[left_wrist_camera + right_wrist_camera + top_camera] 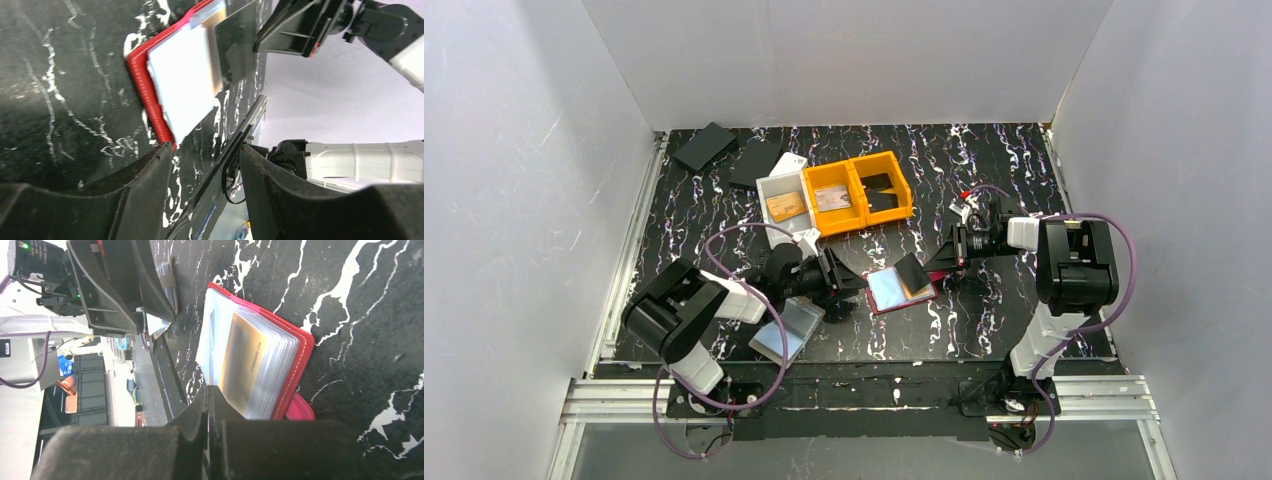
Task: Take the credit cards out of the card holder
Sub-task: Remove the credit card from the card holder, then place the credit card in the storage box.
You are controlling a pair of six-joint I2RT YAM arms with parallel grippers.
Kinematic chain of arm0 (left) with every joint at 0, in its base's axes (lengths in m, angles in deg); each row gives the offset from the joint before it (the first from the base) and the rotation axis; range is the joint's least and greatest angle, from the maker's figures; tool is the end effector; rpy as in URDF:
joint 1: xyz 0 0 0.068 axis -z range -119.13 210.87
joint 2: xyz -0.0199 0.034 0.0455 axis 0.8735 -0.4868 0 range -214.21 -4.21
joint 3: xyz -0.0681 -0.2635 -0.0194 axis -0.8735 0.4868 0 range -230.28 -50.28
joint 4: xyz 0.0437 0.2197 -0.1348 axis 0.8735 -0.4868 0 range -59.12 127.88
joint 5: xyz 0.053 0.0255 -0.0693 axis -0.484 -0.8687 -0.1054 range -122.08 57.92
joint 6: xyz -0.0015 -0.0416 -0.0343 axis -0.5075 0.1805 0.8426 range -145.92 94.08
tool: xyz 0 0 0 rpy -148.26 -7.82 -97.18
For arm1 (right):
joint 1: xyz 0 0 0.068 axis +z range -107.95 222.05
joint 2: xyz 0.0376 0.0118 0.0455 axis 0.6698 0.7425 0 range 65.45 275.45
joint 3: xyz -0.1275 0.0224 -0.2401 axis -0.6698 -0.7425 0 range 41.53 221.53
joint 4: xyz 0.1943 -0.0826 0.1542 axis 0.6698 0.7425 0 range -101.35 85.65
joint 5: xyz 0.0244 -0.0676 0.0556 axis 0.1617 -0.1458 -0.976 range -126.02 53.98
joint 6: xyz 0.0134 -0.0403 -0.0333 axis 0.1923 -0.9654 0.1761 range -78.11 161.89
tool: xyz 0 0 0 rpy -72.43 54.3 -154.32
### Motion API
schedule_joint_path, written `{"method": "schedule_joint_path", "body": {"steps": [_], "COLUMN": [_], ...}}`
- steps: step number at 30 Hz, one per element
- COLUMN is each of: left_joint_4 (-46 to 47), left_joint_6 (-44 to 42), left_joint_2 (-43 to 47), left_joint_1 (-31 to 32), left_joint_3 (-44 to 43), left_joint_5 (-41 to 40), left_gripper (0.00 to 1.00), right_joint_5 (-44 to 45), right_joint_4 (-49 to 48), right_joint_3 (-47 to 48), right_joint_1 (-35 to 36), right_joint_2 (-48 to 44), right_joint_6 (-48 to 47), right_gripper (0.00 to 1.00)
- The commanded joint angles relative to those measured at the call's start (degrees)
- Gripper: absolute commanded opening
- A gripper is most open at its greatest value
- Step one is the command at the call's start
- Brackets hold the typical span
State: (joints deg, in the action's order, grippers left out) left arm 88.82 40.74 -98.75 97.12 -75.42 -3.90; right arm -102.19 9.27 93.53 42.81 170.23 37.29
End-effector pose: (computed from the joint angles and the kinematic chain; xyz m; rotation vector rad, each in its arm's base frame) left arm 0.2185 -0.1810 0.1352 -0.1931 2.2286 -1.5847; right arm 0.3081 0.0368 0.1252 -0.3395 2.3834 1.5487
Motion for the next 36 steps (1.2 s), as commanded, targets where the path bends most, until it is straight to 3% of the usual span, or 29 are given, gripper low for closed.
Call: {"method": "schedule_joint_path", "body": {"steps": [1, 13, 22, 34, 36], "left_joint_4": [-1.02, 2.17, 9.1, 17.74, 19.03], "left_joint_6": [-2.23, 0.3, 5.37, 9.11, 10.08], "left_joint_2": [4.64, -7.25, -15.58, -18.33, -19.02], "left_joint_1": [1.22, 7.06, 8.46, 8.64, 8.74], "left_joint_3": [0.17, -11.66, -15.18, -15.84, -15.85], "left_joint_5": [-2.14, -5.39, -9.11, -8.41, -8.12], "left_gripper": [0.52, 0.59, 0.6, 0.55, 0.51], "right_joint_5": [-3.25, -7.22, -9.1, -9.28, -9.33], "right_joint_4": [-1.56, -9.72, -10.79, -10.82, -10.81], "right_joint_3": [0.48, -2.39, -2.53, -2.53, -2.56], "right_joint_1": [-0.12, -0.14, -0.14, 0.01, 0.16], "right_joint_2": [-2.84, -4.8, -5.88, -5.63, -5.61], "right_joint_6": [0.93, 9.27, 10.93, 11.1, 11.1], "right_gripper": [0.01, 0.01, 0.01, 0.01, 0.01]}}
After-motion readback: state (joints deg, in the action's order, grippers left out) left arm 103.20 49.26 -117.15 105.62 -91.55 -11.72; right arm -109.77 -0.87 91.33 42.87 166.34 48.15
